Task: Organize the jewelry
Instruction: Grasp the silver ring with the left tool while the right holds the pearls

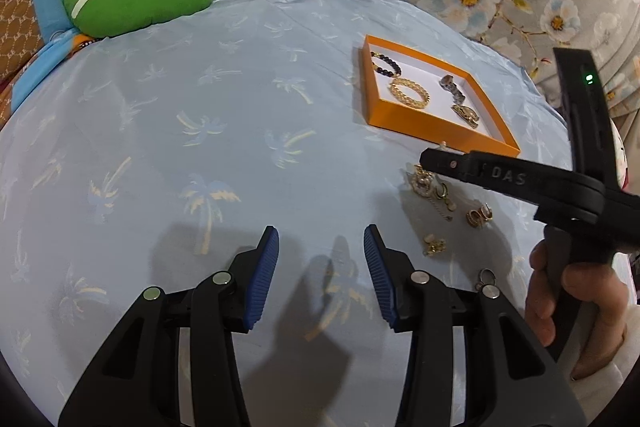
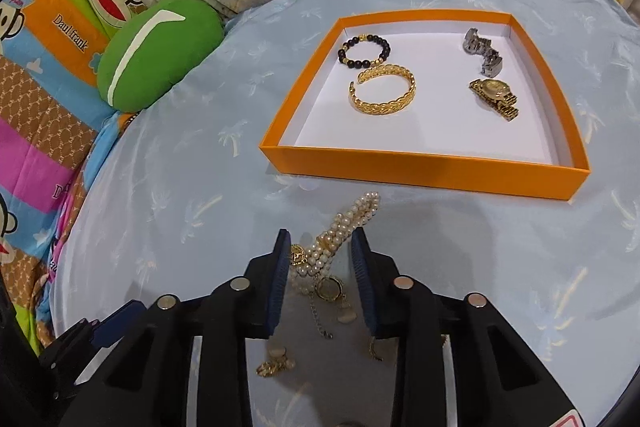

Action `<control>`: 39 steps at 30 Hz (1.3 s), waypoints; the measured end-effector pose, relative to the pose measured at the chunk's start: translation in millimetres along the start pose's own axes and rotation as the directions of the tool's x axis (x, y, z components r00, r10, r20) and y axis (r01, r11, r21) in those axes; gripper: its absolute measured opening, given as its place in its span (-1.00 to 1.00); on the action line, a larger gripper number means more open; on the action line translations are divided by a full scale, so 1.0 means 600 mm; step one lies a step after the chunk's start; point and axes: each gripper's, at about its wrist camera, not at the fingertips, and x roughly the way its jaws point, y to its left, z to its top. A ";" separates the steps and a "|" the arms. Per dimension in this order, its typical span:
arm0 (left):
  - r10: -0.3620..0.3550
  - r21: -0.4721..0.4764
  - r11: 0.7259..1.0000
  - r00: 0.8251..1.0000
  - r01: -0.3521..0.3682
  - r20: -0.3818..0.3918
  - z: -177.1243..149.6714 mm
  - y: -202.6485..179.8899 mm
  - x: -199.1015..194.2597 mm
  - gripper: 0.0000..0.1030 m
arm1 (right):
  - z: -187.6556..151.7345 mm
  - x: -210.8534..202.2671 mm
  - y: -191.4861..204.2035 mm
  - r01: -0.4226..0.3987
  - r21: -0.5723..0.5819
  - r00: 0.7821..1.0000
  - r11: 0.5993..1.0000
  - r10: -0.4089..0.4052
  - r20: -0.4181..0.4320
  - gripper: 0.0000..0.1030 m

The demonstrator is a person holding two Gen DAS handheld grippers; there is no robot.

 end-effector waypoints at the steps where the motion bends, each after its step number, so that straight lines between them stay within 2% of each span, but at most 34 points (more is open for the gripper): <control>1: 0.002 -0.003 1.000 1.000 -0.002 0.001 0.001 0.003 0.000 -0.17 | 0.001 0.003 0.002 -0.007 -0.002 1.000 1.000 0.007 0.003 -0.70; 2: 0.002 -0.005 1.000 1.000 -0.002 0.001 0.003 0.006 0.001 -0.17 | 0.003 0.004 0.005 -0.010 -0.007 1.000 1.000 0.010 0.004 -0.78; 5: -0.001 -0.009 1.000 1.000 0.001 0.003 0.006 0.010 0.002 -0.17 | 0.004 -0.014 0.010 -0.022 -0.024 0.999 0.999 0.023 0.047 -0.85; 8: -0.009 -0.010 1.000 1.000 0.009 0.006 0.007 0.010 0.000 -0.17 | 0.005 -0.061 0.012 -0.063 -0.033 0.992 0.997 0.067 0.110 -0.85; 12: -0.023 -0.006 1.000 1.000 0.023 0.013 0.008 0.005 -0.004 -0.17 | -0.011 -0.119 -0.007 -0.206 0.009 0.969 0.978 0.203 0.139 -0.85; 18: -0.060 0.011 0.998 0.998 0.060 0.017 0.008 -0.017 -0.012 -0.17 | -0.071 -0.171 -0.024 -0.103 -0.020 0.985 0.995 0.104 0.136 -0.85; 23: -0.094 0.047 0.994 0.996 0.094 0.003 -0.001 -0.055 -0.012 -0.17 | -0.122 -0.179 -0.055 -0.033 -0.003 0.994 0.999 0.033 0.106 -0.85; 28: -0.123 0.069 0.990 0.992 0.125 -0.029 -0.013 -0.085 -0.003 -0.17 | -0.149 -0.185 -0.075 0.021 0.001 0.994 1.000 -0.021 0.106 -0.85; 39: -0.095 0.112 0.989 0.994 0.102 -0.060 -0.030 -0.113 0.023 -0.18 | -0.173 -0.185 -0.089 0.044 -0.001 0.994 0.999 -0.043 0.101 -0.85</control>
